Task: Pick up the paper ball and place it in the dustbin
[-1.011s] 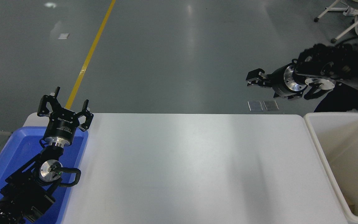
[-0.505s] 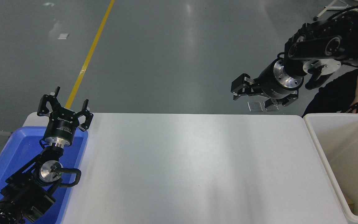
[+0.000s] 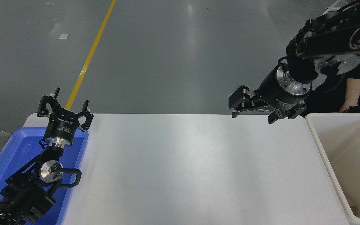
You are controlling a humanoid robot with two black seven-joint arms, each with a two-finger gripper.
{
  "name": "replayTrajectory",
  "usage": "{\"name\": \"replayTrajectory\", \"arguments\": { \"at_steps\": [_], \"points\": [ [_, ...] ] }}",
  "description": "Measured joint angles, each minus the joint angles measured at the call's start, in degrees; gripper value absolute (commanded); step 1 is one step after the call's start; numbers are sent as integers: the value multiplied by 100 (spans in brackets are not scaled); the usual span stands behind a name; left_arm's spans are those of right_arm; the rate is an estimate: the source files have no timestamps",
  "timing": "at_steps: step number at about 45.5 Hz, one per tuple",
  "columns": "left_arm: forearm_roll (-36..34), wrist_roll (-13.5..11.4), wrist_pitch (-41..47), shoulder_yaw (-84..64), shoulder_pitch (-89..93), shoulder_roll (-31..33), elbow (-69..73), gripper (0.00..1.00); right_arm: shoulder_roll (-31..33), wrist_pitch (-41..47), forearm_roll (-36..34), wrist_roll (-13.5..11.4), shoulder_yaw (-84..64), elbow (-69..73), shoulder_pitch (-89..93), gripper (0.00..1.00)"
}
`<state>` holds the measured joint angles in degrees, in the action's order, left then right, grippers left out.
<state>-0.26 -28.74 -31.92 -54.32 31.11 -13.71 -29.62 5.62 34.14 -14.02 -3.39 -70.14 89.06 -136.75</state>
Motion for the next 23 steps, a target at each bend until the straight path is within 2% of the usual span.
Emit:
{"name": "replayTrajectory", "arguments": {
  "at_steps": [23],
  "points": [
    [4, 0, 0, 0, 0, 0, 0, 98, -438, 53, -47, 1, 127, 170, -123, 100]
  ]
}}
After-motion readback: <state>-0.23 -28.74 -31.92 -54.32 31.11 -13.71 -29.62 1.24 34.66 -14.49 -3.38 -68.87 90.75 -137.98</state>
